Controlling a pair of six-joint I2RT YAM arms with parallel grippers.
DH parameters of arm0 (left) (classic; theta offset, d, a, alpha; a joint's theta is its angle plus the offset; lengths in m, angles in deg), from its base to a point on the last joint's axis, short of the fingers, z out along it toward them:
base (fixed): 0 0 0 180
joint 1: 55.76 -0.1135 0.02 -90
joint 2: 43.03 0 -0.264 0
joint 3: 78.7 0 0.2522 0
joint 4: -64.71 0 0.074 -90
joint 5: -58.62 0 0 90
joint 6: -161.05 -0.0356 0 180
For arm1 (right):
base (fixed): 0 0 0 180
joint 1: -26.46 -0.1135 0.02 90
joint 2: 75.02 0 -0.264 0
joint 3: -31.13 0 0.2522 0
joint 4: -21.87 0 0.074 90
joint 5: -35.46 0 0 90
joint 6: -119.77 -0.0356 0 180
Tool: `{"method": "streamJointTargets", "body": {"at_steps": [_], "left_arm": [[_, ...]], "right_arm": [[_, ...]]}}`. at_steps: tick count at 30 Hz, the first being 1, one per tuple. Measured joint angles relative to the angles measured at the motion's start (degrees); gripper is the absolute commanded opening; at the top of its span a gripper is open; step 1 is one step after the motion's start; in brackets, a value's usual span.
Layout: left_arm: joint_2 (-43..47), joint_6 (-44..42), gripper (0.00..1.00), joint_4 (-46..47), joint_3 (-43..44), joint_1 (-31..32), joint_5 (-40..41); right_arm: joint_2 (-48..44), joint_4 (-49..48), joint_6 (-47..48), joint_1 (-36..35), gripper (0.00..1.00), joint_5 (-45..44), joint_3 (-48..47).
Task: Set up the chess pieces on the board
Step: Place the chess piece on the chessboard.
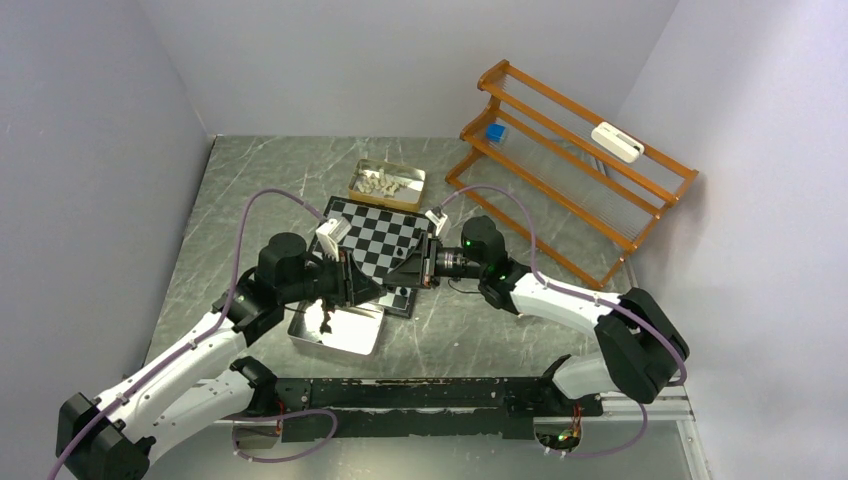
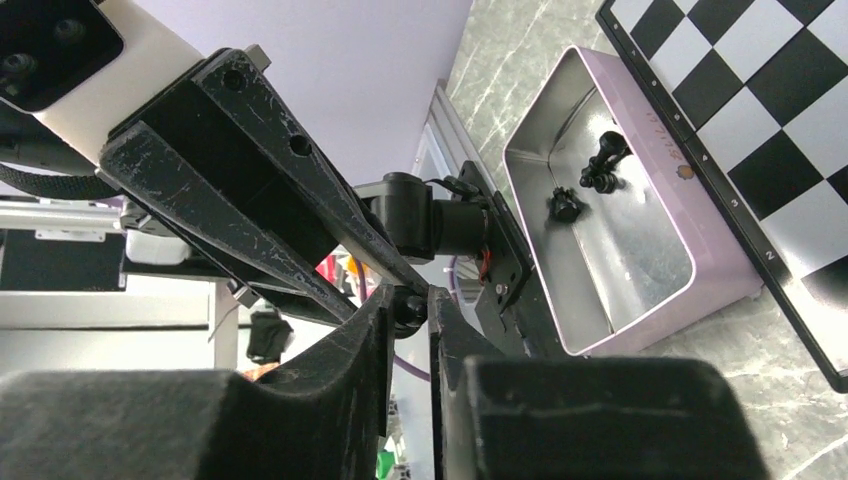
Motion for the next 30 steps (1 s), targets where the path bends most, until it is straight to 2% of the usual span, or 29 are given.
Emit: {"method": "streamJointTargets", "body": {"at_steps": [3,7,9,11,12,13,16,22,30], "left_arm": [[0.0,0.0,0.19,0.0,-0.2,0.0,-0.3],[0.0,-0.1,0.36,0.0,-0.3,0.3,-0.3],[0.0,-0.3,0.54,-0.3,-0.3,0.4,0.3],[0.1,-0.8,0.67,-1.1,-0.3,0.4,1.3],[0.1,-0.9,0.9,-1.7,-0.2,0.4,1.9],[0.1,-0.9,0.98,-2.2,-0.2,0.4,2.3],[0.1,-1.6,1.0,-3.8,0.2,0.4,3.5],[0.0,-4.5,1.0,-10.1,4.1,0.4,8.5],[0.9,-9.2,1.0,-16.5,10.3,0.4,16.4]], "right_arm": [[-0.2,-1.4,-0.7,0.0,0.04,-0.2,0.7],[-1.0,-3.5,-1.8,0.0,0.0,-0.5,2.4],[-1.7,-4.3,-2.1,-0.1,0.0,-1.5,3.2],[-2.9,-4.4,-1.8,0.0,0.0,-3.0,3.3],[-3.4,-4.5,-1.6,0.2,0.01,-3.4,3.3],[-4.3,-4.2,-0.6,0.2,0.01,-4.4,3.3],[-7.0,-1.3,3.3,0.7,0.01,-7.9,2.0],[-9.3,5.2,16.7,1.5,0.01,-18.0,-3.0],[-4.4,12.7,38.1,1.6,0.01,-31.3,-7.2]]}}
